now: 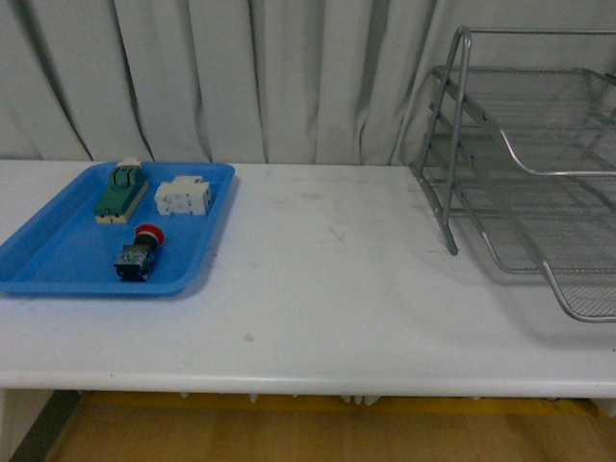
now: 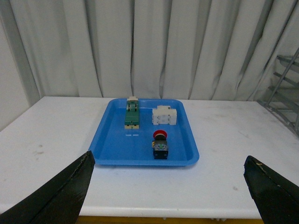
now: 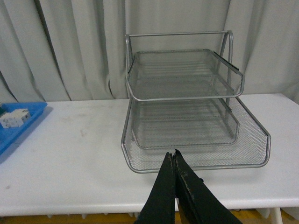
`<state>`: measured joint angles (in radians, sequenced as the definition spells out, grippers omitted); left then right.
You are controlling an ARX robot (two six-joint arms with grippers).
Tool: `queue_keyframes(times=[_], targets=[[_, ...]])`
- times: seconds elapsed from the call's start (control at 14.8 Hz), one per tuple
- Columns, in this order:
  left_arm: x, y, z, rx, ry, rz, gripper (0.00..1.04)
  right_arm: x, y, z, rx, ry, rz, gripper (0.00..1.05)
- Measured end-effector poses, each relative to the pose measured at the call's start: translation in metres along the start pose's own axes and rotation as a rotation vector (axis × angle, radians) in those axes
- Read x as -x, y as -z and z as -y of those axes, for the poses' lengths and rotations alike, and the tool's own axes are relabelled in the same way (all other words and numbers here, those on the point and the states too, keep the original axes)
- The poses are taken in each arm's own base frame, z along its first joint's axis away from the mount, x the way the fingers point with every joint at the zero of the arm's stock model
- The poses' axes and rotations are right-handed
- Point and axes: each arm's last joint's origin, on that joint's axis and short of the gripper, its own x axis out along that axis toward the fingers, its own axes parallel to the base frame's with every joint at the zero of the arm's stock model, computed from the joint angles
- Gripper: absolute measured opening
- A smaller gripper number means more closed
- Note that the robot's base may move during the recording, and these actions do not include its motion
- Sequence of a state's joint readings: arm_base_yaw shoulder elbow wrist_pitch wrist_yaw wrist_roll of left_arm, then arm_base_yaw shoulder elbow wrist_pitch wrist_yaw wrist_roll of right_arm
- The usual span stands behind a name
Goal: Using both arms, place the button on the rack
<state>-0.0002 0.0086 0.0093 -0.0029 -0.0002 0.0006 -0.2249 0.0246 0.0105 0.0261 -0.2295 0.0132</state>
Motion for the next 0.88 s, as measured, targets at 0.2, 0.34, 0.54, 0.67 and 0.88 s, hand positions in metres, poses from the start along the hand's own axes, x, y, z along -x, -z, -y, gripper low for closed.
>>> queue_keyframes(times=[0.2, 0.34, 0.54, 0.67, 0.88], targets=[[0.0, 0.0, 0.0, 0.0, 0.0, 0.0, 0.98, 0.0, 0.002, -0.01, 0.004, 0.024, -0.01, 0.02], [0.0, 0.0, 0.0, 0.0, 0.0, 0.0, 0.98, 0.0, 0.001, -0.016, 0.005, -0.01, -0.009, 0.02], [0.0, 0.0, 0.0, 0.0, 0.0, 0.0, 0.98, 0.0, 0.001, -0.015, 0.005, 0.004, -0.008, 0.02], [0.0, 0.0, 0.0, 0.0, 0.0, 0.0, 0.98, 0.0, 0.001, -0.015, 0.005, 0.004, -0.008, 0.02], [0.0, 0.0, 0.0, 0.0, 0.0, 0.0, 0.98, 0.0, 0.001, -0.015, 0.007, 0.004, -0.008, 0.06]])
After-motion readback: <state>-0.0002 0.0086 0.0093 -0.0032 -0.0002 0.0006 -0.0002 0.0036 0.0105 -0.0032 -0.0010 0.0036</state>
